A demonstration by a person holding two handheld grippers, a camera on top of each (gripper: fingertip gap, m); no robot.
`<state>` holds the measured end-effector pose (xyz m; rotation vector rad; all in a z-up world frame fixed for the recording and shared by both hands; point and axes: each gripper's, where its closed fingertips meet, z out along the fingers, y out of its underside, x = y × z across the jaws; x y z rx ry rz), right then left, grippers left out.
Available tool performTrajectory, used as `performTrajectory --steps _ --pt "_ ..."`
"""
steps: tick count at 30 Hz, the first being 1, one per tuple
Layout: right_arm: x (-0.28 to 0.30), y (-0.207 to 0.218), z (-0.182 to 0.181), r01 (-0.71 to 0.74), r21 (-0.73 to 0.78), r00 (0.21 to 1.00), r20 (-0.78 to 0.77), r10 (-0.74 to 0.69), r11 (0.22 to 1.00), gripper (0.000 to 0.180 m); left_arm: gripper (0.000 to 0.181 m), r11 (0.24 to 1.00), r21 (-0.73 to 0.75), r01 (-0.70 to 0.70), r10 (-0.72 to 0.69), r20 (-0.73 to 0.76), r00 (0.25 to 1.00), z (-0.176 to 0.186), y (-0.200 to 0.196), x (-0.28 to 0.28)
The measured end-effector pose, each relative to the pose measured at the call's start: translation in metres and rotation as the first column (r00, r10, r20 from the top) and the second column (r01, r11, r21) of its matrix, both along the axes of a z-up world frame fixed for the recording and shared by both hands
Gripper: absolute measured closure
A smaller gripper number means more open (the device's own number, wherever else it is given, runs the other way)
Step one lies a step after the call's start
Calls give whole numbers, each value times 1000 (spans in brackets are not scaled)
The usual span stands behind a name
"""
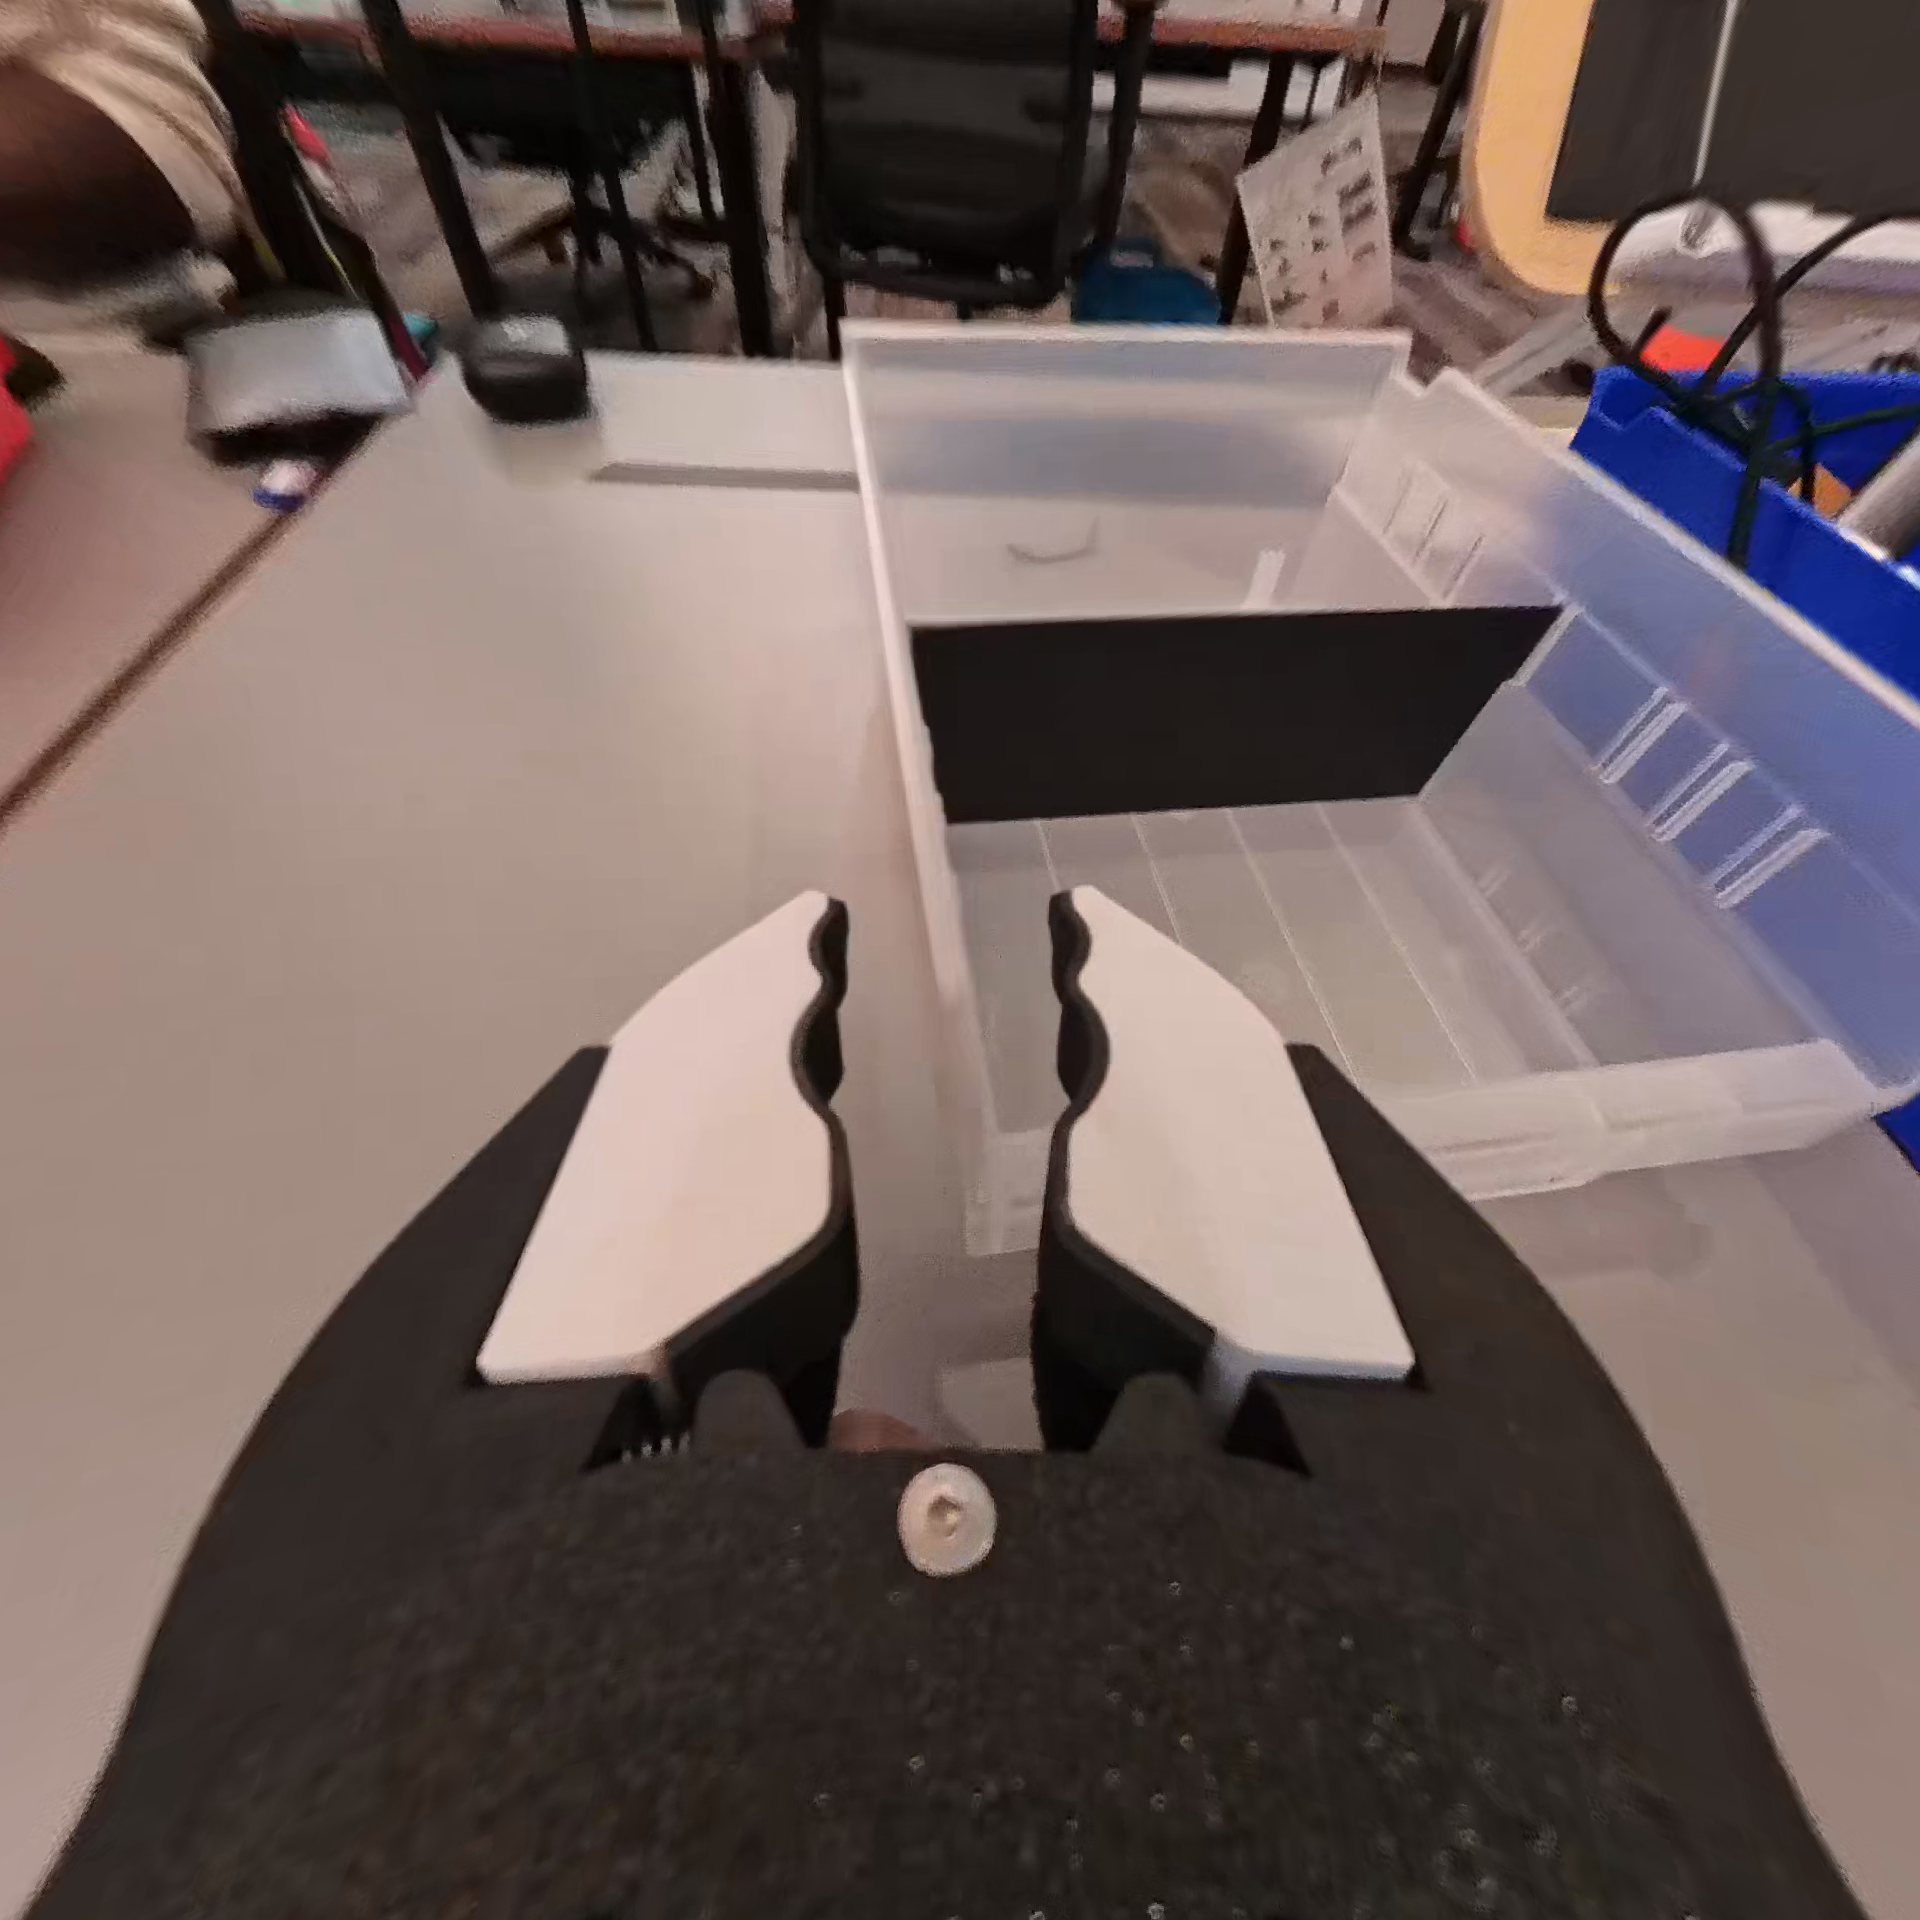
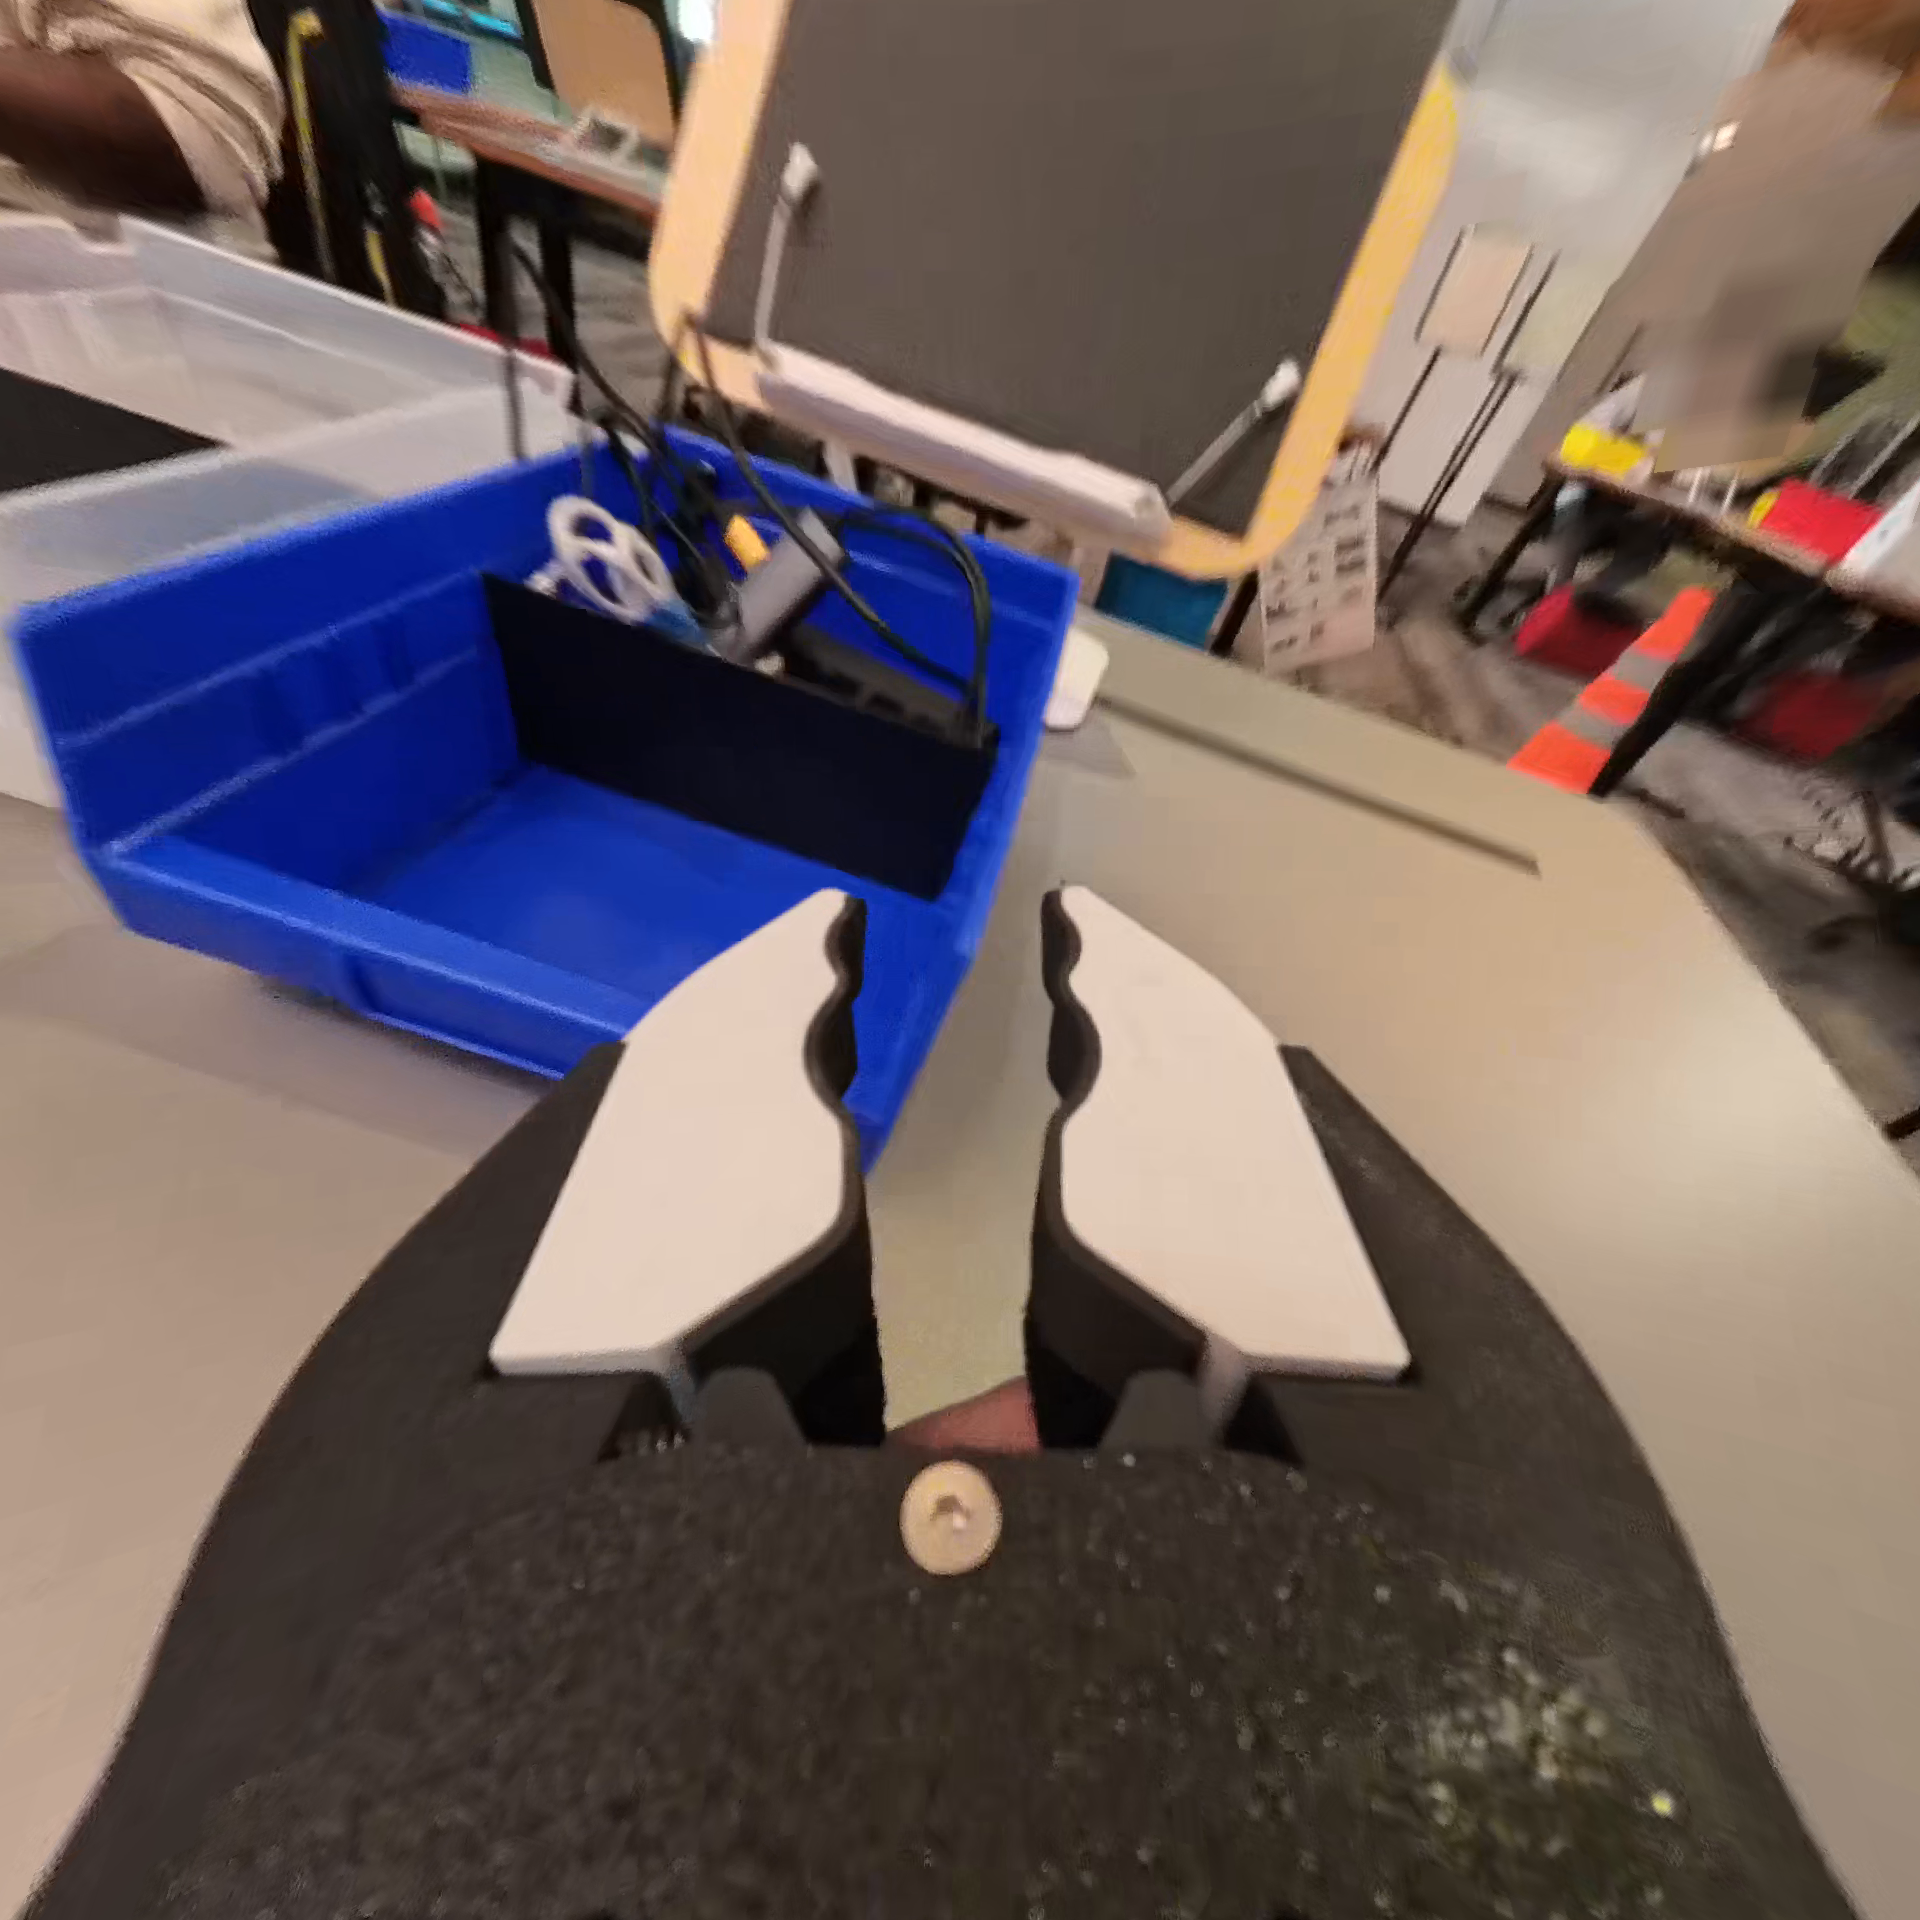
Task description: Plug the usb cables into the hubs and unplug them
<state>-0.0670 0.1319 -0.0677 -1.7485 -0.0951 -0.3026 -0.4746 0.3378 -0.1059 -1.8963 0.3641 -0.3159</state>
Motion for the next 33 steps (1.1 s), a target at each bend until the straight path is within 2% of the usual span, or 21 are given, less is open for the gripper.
performTrajectory --steps 2,4,6,8,10,14,18,20,23,24,28,30,33 --pt "-35 -2 7 -83 5 996 8 83 997 147 151 997 -62 -41 40 -20 999 -13 7 1" --pt "-86 -3 -1 -227 -36 973 -59 225 973 145 174 997 -71 -11 8 -44 999 -18 7 6" --pt "-144 -4 -20 -388 -97 914 -168 370 916 143 178 997 -76 -27 22 -71 997 -20 8 3" --pt "-189 2 -40 -476 -155 865 -261 428 866 137 178 995 -92 -48 43 -57 997 -20 5 2" --pt "-207 21 -45 -438 -183 885 -263 385 880 133 177 990 -136 -46 42 -31 999 -21 -7 5" --pt "-226 59 -39 -365 -182 911 -271 311 913 128 177 980 -178 -85 72 -77 994 -22 -41 -1" --pt "-232 78 -56 -325 -262 928 -273 253 909 127 176 992 -110 -59 42 -158 987 -22 -73 -2" --pt "-236 80 -65 -331 -291 926 -282 251 897 133 175 993 -105 -58 37 -194 980 -22 -91 -4" --pt "-231 79 -72 -289 -320 943 -256 211 902 162 176 987 -116 -110 93 -138 986 -21 -111 -9" --pt "-228 78 -68 -269 -312 948 -254 193 911 171 176 987 -108 -122 110 -112 988 -17 -116 -10" --pt "-225 72 -39 -247 -231 944 -278 180 941 176 176 983 71 -170 180 -186 966 26 -135 -7" --pt "-214 68 0 -239 -109 944 -257 204 965 177 175 966 202 -160 199 -192 961 63 -145 2" --pt "-191 57 67 -219 39 958 -182 222 975 177 175 935 315 -163 210 -122 970 116 -152 26"
